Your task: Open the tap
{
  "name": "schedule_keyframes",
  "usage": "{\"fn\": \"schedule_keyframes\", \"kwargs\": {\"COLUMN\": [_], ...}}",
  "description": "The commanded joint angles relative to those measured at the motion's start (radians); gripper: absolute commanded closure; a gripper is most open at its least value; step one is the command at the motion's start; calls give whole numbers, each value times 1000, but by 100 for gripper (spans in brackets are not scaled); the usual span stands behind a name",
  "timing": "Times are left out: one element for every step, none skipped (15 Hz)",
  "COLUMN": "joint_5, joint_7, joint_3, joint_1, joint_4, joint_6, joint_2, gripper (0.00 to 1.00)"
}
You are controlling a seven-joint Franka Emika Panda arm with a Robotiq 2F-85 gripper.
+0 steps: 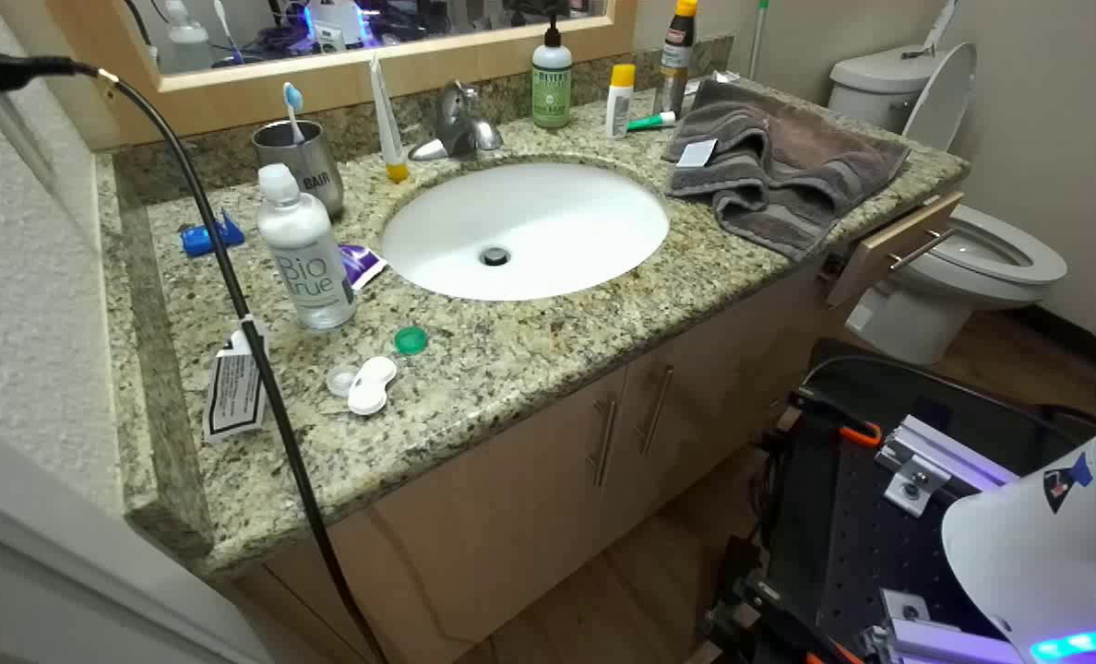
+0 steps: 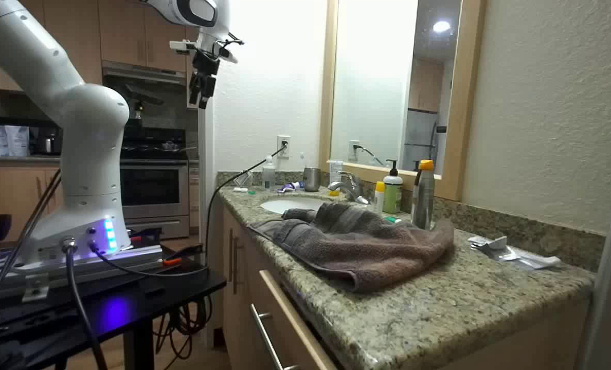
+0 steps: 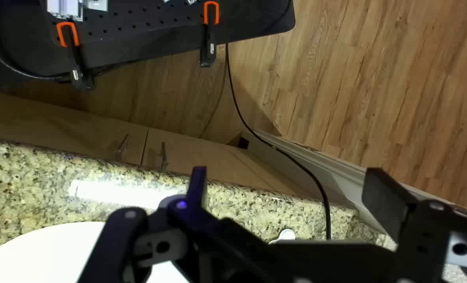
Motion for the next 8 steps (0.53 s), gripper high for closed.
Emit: {"fn": "schedule_keyframes", "kwargs": {"joint_5": [9,-33,-49,-71,-85,-94,-101,-96], "joint_7": [-10,52,77,105,137,167,203,241], "joint_3": [15,33,27,18,14,8,5,1], "joint_1": [-21,-64,-82,-103,-122,-140,-158,-172], "joint_4": [3,13,27,48,59,78,98,118], "joint_6": [-5,57,92,125,164,199,229,267], "joint_2": [2,52,94,146,179,225,267,313], "gripper": [0,0,0,0,0,0,0,0]}}
